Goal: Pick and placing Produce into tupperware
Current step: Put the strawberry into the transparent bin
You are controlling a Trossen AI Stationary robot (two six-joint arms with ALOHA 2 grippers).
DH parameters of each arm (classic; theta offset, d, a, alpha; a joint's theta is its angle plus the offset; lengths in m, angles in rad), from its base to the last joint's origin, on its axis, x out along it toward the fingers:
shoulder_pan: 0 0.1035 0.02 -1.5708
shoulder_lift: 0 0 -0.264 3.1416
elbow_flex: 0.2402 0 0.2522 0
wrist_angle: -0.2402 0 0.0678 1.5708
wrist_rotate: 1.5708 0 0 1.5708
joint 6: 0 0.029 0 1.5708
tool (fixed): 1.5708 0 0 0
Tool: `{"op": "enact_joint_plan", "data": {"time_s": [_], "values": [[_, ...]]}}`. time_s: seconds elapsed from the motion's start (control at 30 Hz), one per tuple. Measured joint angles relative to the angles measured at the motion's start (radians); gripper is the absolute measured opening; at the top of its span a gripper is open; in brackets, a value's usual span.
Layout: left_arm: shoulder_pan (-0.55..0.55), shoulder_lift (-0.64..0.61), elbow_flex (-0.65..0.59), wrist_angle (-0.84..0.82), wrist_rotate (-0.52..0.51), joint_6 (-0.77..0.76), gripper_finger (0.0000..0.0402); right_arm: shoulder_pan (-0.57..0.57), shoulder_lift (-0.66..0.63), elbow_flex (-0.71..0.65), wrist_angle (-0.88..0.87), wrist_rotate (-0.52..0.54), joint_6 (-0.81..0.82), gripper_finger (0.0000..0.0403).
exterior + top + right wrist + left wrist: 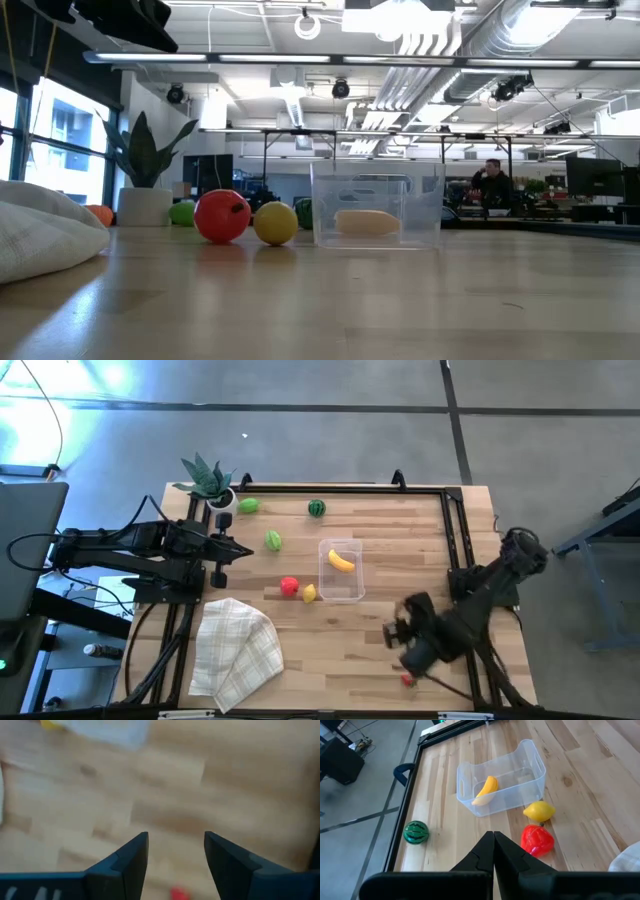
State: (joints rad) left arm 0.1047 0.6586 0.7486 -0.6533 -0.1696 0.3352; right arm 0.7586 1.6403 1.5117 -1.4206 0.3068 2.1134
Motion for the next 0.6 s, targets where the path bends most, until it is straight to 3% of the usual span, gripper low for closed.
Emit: {"op": "enact_joint_plan", "data": {"time_s": [0.13, 0.3, 0.6], "values": [[0.0, 0.0, 0.0, 0.0, 0.0, 0.0, 0.0001, 0.081, 0.001, -0.07, 0.187, -0.062, 0.155, 0.0184], [0.0, 0.0, 0.0, 0.0, 0.0, 0.0, 0.0001, 0.103, 0.001, -0.128, 0.366, -0.158, 0.154, 0.0184], [0.0, 0.0, 0.0, 0.0, 0.0, 0.0, 0.0001, 0.102, 0.002, -0.2, 0.463, -0.237, -0.185, 0.0184]]}}
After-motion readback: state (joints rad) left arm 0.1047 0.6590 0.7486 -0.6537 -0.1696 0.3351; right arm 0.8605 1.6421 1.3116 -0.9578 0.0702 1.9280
